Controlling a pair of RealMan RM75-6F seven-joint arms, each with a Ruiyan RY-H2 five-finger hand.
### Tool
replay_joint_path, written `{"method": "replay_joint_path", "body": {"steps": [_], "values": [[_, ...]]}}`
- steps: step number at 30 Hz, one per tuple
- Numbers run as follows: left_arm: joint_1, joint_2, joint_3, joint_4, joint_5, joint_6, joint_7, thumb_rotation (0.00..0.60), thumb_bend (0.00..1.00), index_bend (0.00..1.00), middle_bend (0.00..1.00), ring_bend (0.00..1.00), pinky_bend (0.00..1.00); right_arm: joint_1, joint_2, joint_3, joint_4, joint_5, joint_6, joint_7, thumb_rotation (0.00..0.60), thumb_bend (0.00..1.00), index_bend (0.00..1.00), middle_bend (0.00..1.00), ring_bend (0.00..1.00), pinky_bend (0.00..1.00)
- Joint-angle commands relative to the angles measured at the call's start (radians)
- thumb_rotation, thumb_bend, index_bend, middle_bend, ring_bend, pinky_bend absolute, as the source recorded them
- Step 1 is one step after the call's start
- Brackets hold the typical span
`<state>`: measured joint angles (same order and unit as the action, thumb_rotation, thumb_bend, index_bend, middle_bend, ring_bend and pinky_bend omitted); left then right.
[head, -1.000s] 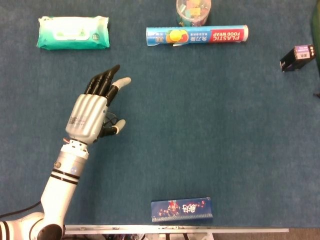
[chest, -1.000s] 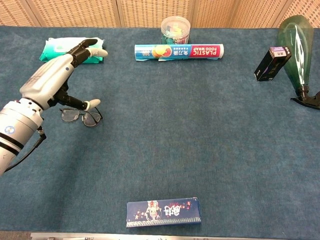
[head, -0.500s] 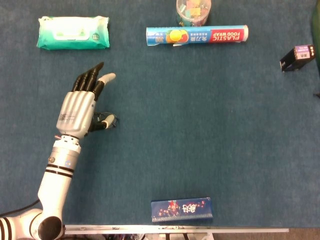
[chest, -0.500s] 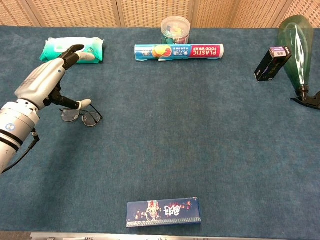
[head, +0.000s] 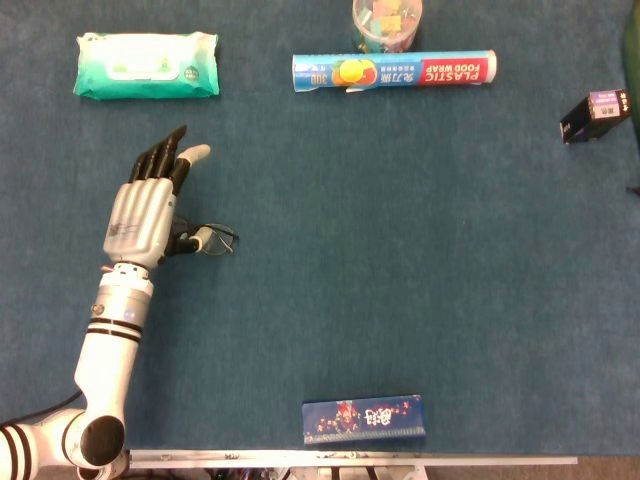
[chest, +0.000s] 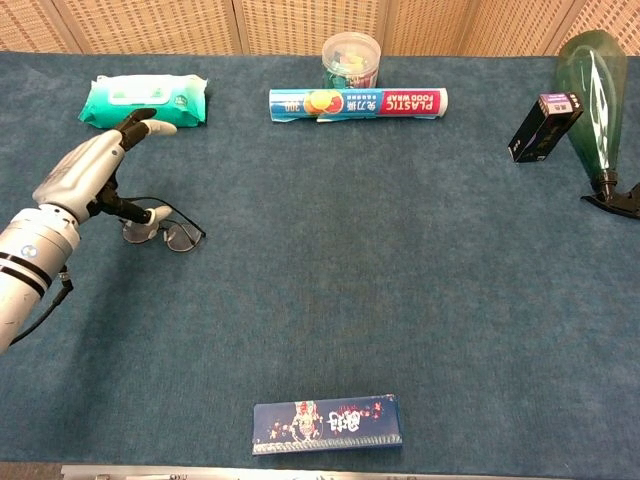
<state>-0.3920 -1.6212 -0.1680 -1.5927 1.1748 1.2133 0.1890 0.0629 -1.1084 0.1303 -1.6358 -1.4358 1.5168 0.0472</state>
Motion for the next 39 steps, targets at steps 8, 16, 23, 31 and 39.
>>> {"method": "replay_joint_path", "body": {"steps": [8, 16, 23, 31, 39], "values": [[0.019, 0.046, 0.065, -0.087, 0.064, 0.011, 0.018, 0.6, 0.2, 0.15, 0.0, 0.0, 0.06, 0.0, -0.002, 0.0, 0.0, -0.001, 0.0, 0.0, 0.6, 0.04, 0.15, 0.21, 0.21, 0.45], [0.03, 0.069, 0.094, -0.162, 0.133, 0.046, 0.034, 0.6, 0.2, 0.15, 0.0, 0.0, 0.06, -0.002, -0.003, -0.001, 0.001, -0.002, 0.004, 0.003, 0.6, 0.04, 0.15, 0.21, 0.21, 0.45], [0.014, 0.061, 0.051, -0.172, 0.131, 0.052, 0.025, 0.6, 0.2, 0.15, 0.0, 0.0, 0.06, -0.002, -0.004, 0.0, 0.002, -0.004, 0.006, 0.005, 0.6, 0.04, 0.15, 0.21, 0.21, 0.45], [-0.002, 0.02, -0.007, -0.115, 0.027, 0.044, 0.046, 0.6, 0.2, 0.15, 0.0, 0.0, 0.06, -0.002, 0.001, 0.0, 0.002, -0.003, 0.005, 0.005, 0.6, 0.04, 0.15, 0.21, 0.21, 0.45], [-0.014, -0.003, -0.034, -0.024, -0.069, 0.004, 0.042, 0.6, 0.2, 0.15, 0.0, 0.0, 0.06, 0.0, 0.0, 0.0, 0.003, -0.002, 0.0, 0.006, 0.6, 0.04, 0.15, 0.21, 0.21, 0.45]]}}
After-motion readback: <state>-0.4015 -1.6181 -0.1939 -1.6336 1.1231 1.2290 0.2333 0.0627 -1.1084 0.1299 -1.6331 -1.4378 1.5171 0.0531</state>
